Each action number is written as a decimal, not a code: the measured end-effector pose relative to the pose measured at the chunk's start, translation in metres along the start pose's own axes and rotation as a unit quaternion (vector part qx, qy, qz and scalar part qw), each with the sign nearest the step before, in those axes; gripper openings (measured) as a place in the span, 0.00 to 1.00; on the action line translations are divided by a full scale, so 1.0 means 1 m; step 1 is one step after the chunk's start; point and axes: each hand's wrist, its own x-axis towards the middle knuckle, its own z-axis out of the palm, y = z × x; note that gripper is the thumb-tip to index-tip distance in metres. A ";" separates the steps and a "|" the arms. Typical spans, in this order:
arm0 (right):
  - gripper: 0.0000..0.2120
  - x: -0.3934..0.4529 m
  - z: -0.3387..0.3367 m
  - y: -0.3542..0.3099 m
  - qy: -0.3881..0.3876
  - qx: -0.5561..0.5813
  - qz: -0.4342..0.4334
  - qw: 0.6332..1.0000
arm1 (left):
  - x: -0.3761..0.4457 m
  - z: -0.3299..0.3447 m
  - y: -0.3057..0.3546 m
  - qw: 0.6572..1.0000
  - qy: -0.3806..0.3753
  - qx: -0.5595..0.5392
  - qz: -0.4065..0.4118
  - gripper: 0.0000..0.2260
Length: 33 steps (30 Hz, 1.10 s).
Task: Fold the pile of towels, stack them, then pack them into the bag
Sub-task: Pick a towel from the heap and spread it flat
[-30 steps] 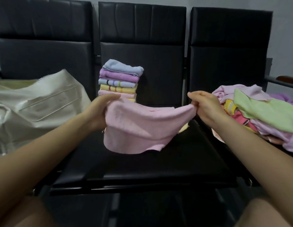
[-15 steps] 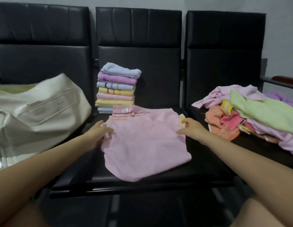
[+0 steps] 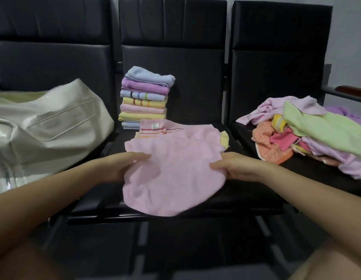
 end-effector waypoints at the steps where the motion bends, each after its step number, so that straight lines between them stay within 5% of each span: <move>1: 0.10 -0.001 0.003 0.000 0.009 0.039 -0.005 0.999 | -0.001 0.004 0.001 0.999 0.012 -0.008 0.036 0.14; 4: 0.06 -0.004 0.006 -0.011 0.090 0.082 -0.031 0.992 | -0.001 0.008 0.009 0.990 0.084 -0.011 0.116 0.11; 9: 0.08 -0.011 -0.015 -0.048 0.227 0.154 -0.038 0.961 | -0.006 0.000 0.023 0.987 0.022 0.002 0.161 0.17; 13: 0.06 0.000 -0.037 -0.031 0.283 0.233 -0.007 0.931 | 0.006 -0.008 0.022 0.975 0.133 0.086 0.158 0.13; 16: 0.08 0.008 -0.039 -0.005 0.337 0.065 0.005 0.939 | 0.020 -0.016 0.010 0.939 0.218 0.228 0.141 0.26; 19: 0.12 0.016 -0.036 0.008 0.317 -0.176 0.036 0.931 | 0.029 -0.012 0.007 0.880 0.275 0.344 0.180 0.23; 21: 0.23 0.024 -0.035 0.014 0.322 -0.385 0.039 0.864 | 0.033 -0.011 0.008 0.833 0.295 0.417 0.212 0.22; 23: 0.23 0.028 -0.026 0.010 0.333 -0.465 -0.038 0.819 | 0.033 -0.008 0.007 0.809 0.289 0.451 0.241 0.19; 25: 0.16 0.028 -0.013 0.003 0.281 -0.419 -0.125 0.854 | 0.034 0.000 0.006 0.794 0.254 0.477 0.278 0.12; 28: 0.12 0.026 0.014 0.003 0.073 -0.369 -0.169 0.911 | 0.031 0.021 0.005 0.781 0.147 0.519 0.314 0.03; 30: 0.10 0.029 0.028 0.009 -0.015 -0.424 -0.189 0.886 | 0.032 0.032 0.003 0.786 0.064 0.538 0.297 0.04; 33: 0.04 0.039 0.032 0.012 -0.011 -0.481 -0.237 0.844 | 0.031 0.044 -0.004 0.776 -0.038 0.579 0.245 0.09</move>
